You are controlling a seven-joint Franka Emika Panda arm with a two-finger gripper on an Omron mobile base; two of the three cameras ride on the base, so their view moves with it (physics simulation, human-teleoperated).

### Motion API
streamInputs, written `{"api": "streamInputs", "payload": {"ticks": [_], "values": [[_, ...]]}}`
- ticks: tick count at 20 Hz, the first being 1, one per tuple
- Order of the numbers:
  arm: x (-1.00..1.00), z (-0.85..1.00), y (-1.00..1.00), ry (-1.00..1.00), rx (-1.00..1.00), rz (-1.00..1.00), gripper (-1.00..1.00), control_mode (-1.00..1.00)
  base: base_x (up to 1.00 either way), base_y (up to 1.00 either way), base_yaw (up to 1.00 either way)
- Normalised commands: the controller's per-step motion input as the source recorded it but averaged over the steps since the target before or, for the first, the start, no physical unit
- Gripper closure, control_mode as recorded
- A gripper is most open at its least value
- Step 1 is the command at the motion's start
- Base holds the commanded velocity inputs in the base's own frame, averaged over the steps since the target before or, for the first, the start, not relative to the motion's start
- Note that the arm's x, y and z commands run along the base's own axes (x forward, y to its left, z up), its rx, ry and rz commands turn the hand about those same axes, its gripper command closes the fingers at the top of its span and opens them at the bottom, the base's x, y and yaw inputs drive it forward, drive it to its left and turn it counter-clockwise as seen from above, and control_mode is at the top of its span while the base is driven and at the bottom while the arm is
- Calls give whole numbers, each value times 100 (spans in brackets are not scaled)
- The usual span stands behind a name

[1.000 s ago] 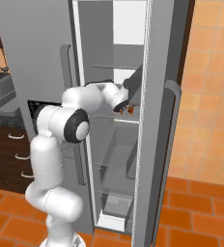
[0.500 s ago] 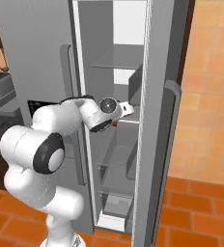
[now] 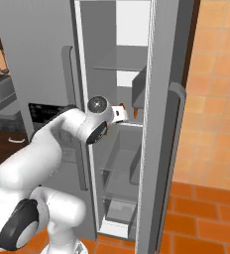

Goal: Place one carrot and one chicken drumstick in each tupperware on the nearby counter, to pack two identical lunches.

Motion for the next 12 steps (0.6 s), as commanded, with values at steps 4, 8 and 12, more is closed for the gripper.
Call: {"api": "streamInputs", "payload": {"ticks": [4, 8, 12], "values": [[-56, 100, 24, 27, 23, 0, 100, -100, 0, 0, 0], [-73, 71, 42, 16, 11, 5, 100, -100, 0, 0, 0], [-87, 27, 39, -7, 1, 0, 100, -100, 0, 0, 0]]}}
